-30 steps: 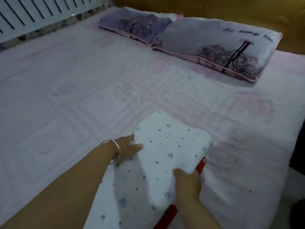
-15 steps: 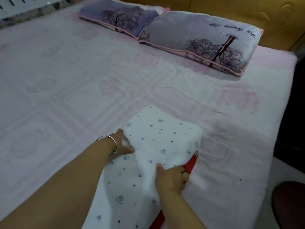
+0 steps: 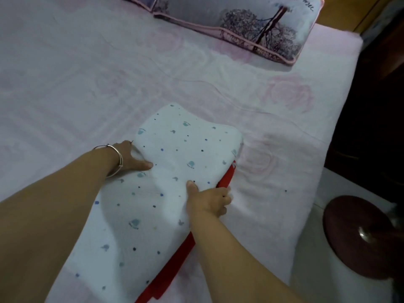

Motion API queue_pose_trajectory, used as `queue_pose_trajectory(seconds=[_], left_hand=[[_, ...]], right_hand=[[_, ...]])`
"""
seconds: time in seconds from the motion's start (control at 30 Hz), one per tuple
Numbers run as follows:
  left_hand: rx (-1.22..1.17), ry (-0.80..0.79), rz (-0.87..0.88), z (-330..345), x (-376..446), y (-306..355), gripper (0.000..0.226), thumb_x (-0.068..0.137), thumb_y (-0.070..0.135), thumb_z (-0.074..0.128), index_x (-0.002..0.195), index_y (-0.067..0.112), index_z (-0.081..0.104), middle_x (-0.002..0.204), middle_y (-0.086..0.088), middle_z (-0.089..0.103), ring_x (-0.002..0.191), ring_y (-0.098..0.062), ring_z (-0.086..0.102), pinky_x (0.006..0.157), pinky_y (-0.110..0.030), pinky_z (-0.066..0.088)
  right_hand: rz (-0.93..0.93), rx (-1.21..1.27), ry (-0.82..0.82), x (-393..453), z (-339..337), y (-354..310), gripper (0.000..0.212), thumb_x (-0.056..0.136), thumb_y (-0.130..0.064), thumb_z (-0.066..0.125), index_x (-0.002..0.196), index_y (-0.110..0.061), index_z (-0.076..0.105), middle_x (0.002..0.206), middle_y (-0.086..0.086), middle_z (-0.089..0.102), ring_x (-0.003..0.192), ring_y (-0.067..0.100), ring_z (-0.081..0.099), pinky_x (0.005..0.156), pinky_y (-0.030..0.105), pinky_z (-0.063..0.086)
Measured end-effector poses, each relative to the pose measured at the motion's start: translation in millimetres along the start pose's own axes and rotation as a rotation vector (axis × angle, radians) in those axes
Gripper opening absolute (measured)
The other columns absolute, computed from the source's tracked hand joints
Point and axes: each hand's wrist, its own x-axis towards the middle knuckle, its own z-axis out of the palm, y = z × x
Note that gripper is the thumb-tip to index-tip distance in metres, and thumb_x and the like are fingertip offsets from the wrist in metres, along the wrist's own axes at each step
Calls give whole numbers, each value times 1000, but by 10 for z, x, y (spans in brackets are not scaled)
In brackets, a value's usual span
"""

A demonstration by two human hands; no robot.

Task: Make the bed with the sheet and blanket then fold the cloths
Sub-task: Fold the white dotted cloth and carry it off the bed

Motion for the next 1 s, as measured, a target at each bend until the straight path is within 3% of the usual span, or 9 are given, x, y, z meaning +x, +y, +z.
queue_pose_trajectory(seconds=[0.07,0.23,0.43,0.7,0.9,1.0], left_hand=[[-37,12,9,28,-37,3,122,38,67,68,142,13,34,145,-9,44,130,-30,45,110,-43,36],[-32,35,-40,72,-59,-6,106,69,58,70,147,7,19,153,-11,29,138,-32,33,113,-41,29],[-17,54,-34,93,-109,-30,106,55,71,70,137,10,43,141,-13,47,126,-33,48,108,-44,38],[-96,244,-97,260,-354,166,99,65,45,80,137,-1,30,137,-23,45,125,-40,45,99,-44,40],[-84,371,-82,275,-659,289,91,63,41,82,127,-4,34,124,-28,51,113,-43,51,89,-47,45],[-105,424,-76,244,-865,335,88,64,38,83,125,-5,36,124,-30,50,114,-44,50,89,-46,43]], right_hand=[[80,24,-33,25,15,32,90,80,-52,64,142,-2,22,145,14,32,131,34,36,102,43,39],[92,17,-107,91,60,100,92,76,-61,63,139,-1,32,141,13,41,130,33,40,105,43,36],[30,-34,-118,189,107,130,96,79,-62,59,141,5,28,142,17,37,131,33,39,112,40,32],[44,84,-224,237,-125,237,94,78,-54,66,143,-3,22,144,14,31,131,31,40,106,37,37],[-7,258,-300,185,-266,334,77,74,-43,75,133,-4,44,134,9,54,120,27,56,97,30,47],[-43,300,-322,121,-338,357,75,74,-41,75,133,-5,46,133,9,55,119,27,57,100,31,48]])
